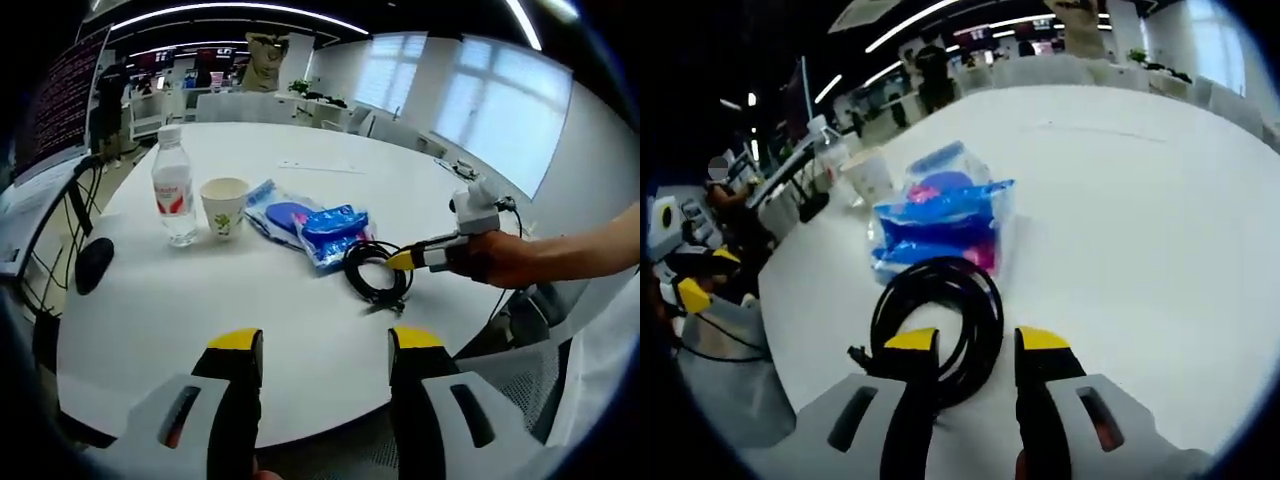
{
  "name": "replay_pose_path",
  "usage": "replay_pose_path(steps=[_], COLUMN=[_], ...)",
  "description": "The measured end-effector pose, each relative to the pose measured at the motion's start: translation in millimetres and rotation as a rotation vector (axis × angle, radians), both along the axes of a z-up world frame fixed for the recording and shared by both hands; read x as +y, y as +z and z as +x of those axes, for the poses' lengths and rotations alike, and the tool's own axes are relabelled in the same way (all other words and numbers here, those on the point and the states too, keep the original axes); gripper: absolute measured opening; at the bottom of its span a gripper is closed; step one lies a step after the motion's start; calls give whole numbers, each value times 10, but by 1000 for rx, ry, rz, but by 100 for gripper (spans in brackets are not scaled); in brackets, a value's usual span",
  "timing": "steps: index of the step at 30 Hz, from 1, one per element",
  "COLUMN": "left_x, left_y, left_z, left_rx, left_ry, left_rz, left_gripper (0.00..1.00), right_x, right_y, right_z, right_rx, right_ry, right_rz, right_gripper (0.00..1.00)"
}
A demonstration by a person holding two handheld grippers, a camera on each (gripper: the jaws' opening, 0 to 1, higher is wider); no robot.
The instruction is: Arrange the tabletop items into an orderly group along one side of the table until the central work area is clear of visible clutter.
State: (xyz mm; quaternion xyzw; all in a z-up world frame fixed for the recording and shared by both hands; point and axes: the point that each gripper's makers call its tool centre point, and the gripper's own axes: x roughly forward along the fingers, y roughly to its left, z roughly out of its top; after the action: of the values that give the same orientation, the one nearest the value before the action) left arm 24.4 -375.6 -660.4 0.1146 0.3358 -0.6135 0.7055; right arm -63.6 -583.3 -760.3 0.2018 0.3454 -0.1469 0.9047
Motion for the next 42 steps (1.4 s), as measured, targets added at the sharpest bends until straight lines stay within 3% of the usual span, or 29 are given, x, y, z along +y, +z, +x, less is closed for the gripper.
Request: replay_pose_path(steps=[8, 22, 42], left_x=[3, -58, -182], left_y=[17, 85, 202], left_z=[30, 121, 275], left_rx=[-3, -14, -40], left_ry=[9, 15, 10], left_rz=[0, -13, -31], left_gripper=[50, 52, 52], right_x=[0, -73, -6], right_y=[-30, 2, 279], right_z=[56, 64, 52], right_rx=[8, 1, -83], right_ry=[2, -12, -40], right_rz=[1, -3, -37], right_gripper=[26, 15, 4])
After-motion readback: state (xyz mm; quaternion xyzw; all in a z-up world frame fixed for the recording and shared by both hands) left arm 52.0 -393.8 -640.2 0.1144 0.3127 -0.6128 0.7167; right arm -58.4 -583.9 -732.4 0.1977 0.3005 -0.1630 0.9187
